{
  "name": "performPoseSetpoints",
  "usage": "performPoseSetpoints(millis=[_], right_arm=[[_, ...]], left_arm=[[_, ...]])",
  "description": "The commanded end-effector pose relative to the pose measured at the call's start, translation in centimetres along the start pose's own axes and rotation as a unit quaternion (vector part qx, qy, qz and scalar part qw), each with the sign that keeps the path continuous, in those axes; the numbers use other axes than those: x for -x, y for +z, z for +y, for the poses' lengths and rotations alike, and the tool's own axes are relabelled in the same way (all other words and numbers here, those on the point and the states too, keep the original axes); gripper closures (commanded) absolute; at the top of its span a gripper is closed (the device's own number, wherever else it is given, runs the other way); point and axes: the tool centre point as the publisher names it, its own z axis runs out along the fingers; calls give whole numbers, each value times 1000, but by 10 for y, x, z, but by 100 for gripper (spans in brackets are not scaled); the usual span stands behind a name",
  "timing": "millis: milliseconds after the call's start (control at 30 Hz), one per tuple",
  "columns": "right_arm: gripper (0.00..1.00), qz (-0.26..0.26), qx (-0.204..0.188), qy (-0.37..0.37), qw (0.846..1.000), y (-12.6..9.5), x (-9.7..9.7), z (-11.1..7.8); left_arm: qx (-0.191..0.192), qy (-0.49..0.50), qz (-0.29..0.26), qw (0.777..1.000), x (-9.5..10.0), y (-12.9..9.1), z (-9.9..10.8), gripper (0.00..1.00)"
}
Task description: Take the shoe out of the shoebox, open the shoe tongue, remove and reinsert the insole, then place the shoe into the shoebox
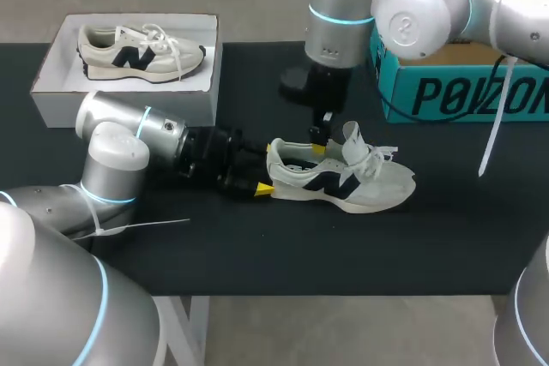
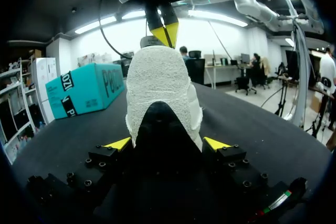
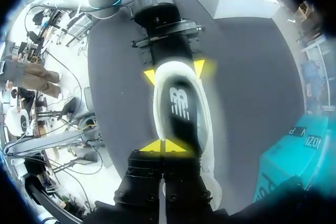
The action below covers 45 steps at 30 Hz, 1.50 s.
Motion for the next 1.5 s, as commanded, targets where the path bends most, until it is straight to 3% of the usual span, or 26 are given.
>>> performPoseSetpoints(millis=[33, 633, 1167, 1333, 1500], right_arm=[[100, 1, -5, -8, 1000, 10, 8, 1], [100, -33, -27, -21, 999, 30, 49, -9], [100, -54, -40, -16, 998, 47, 56, -12], [78, -48, -42, -14, 998, 55, 56, -13], [69, -44, -41, -11, 998, 59, 54, -13]], left_arm=[[0, 1, 0, 1000, 1, 2, 4, 100], [0, 1, 0, 1000, 1, 2, 4, 100], [0, 1, 0, 1000, 1, 2, 4, 100], [0, 1, 0, 1000, 1, 2, 4, 100], [0, 1, 0, 1000, 1, 2, 4, 100]])
